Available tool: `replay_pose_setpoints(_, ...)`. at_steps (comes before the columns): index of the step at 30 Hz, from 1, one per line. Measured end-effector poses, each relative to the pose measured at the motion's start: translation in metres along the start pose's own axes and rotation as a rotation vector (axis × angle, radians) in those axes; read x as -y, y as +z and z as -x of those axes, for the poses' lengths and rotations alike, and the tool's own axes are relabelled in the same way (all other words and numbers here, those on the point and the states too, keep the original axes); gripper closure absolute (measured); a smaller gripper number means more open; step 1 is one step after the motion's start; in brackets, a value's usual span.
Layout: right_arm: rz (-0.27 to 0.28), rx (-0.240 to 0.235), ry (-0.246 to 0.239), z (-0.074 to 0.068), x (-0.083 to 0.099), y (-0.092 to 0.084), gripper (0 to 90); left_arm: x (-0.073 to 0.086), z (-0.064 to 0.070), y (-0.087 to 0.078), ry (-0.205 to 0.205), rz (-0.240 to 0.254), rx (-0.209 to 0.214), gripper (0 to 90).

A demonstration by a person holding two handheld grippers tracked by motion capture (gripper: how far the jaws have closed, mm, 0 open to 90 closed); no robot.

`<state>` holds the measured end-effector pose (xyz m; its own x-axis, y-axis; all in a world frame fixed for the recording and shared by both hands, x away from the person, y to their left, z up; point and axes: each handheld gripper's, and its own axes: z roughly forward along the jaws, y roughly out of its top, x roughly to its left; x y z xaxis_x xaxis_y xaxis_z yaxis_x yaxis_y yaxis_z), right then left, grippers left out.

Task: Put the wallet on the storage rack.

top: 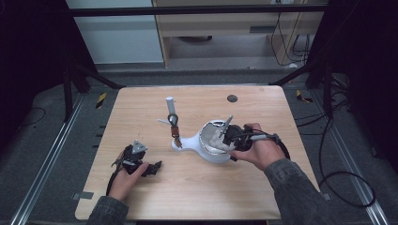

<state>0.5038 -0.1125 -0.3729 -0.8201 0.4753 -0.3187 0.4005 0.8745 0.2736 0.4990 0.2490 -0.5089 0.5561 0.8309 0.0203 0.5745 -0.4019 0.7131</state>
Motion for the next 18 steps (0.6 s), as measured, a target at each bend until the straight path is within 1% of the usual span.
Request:
replay_pose_setpoints(6,-0.007,-0.001,0.010,0.0025,-0.0034,0.0022,31.1,0.0000,0.0000,0.0000,0.000,0.000,0.000,0.0)
replay_pose_setpoints(18,-0.014,-0.008,0.011,0.0048,-0.0083,0.0055,31.1,0.0000,0.0000,0.0001,0.000,0.000,0.002,0.0)
